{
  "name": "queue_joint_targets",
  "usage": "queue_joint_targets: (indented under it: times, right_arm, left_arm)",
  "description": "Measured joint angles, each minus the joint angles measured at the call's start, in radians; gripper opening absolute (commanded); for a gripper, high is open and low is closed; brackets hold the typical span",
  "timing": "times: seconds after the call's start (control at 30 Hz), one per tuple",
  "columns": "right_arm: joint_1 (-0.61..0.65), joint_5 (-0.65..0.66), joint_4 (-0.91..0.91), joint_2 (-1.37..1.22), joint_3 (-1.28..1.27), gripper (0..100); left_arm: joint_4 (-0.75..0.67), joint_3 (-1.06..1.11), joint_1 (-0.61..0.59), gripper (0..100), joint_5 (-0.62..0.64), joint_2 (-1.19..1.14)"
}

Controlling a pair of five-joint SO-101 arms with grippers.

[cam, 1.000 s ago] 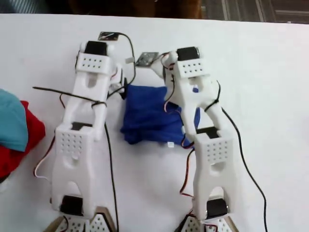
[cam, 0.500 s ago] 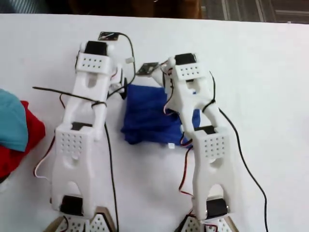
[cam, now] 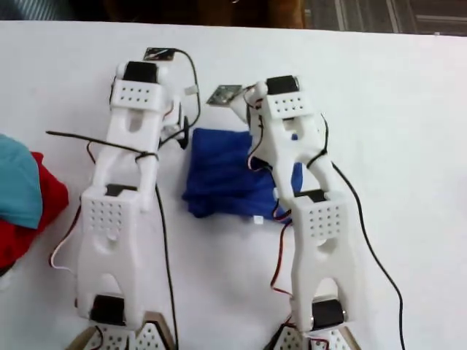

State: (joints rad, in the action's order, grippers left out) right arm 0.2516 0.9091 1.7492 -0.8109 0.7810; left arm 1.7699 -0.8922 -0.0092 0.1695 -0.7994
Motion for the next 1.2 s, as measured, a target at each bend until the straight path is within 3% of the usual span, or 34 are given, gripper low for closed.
queue_joint_targets:
  times: [0.17,0.7,0.97,1.2]
  right_arm:
    - [-0.017,-0.002,0.0,0.083,-0.034,1.8]
    - [-0.023,-0.003,0.0,0.563,-0.667,1.9]
    - [-0.023,-0.003,-0.064,0.626,-0.865,2.7]
    - [-0.031,-0.003,-0.057,0.666,-0.865,24.4]
  left_arm:
    - [0.0,0.0,0.0,20,0.0,0.0]
    - [0.0,0.0,0.0,20,0.0,0.0]
    - [0.0,0.0,0.0,20,0.0,0.0]
    - [0.0,0.0,0.0,20,0.0,0.0]
